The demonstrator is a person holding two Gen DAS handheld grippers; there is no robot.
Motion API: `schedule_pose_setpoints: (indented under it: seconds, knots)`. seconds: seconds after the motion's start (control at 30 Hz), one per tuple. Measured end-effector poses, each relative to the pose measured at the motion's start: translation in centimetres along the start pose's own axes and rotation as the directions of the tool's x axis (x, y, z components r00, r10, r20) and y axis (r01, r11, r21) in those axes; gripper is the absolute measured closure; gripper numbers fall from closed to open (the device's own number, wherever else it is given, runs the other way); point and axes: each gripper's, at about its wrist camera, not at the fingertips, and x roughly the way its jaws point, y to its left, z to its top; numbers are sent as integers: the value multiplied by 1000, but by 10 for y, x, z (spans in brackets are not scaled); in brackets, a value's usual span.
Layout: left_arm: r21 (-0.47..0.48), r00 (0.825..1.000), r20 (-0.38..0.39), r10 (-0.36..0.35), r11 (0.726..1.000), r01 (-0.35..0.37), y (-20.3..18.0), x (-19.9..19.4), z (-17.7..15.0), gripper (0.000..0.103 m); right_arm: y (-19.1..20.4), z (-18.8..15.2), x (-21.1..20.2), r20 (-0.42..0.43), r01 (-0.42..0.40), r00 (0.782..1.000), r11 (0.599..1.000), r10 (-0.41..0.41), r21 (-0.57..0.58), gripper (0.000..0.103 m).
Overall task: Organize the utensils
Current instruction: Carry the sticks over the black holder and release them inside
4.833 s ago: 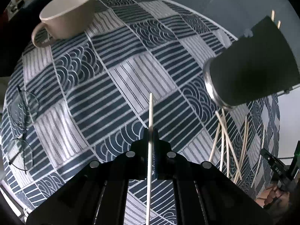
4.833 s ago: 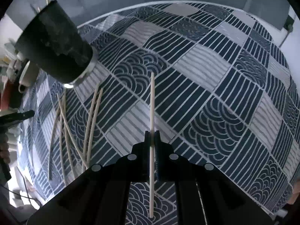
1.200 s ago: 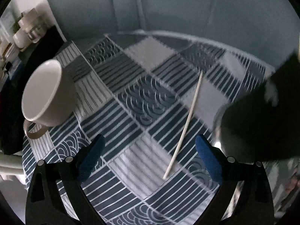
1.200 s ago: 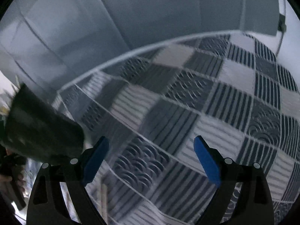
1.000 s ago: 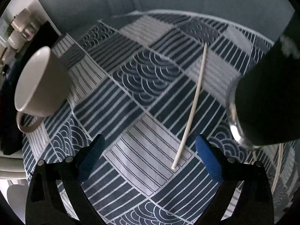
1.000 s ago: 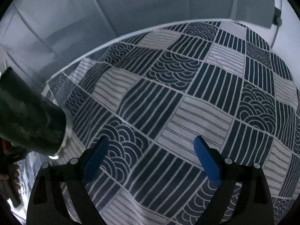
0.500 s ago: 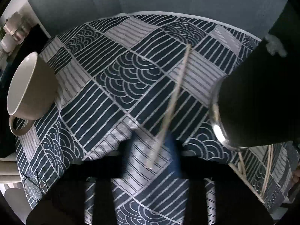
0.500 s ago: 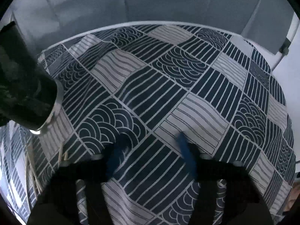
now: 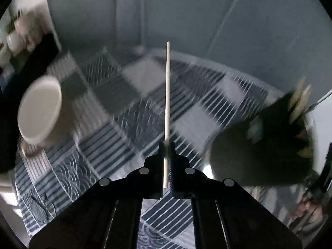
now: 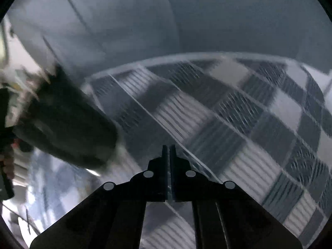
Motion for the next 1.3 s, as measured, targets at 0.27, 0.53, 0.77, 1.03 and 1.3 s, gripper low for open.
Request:
schedule_pose_setpoints:
  seconds: [0.27,0.53,0.77,1.03,1.3]
  knots:
    - [67,955,218,-200,979,190,-38,-70,40,99,72,64,-54,203,-174,959,975,200,-137,101]
    - [167,835,400,-378,926,339,-74,-101,30,99,116,74,-77,237,-236,926,940,295,-248,101]
    - [235,849,370,-378,922,308,-96,-70,-1,99,102,61,-67,212,-244,934,948,286,-205,101]
    - [243,891,302,-340,931,274,-109,-34,-24,99,97,48,-59,176,-226,948,951,264,-211,101]
    - [228,912,256,-320,937,264,-100,-28,-28,92,87,38,-65,240,-181,943,961,231,-210,96]
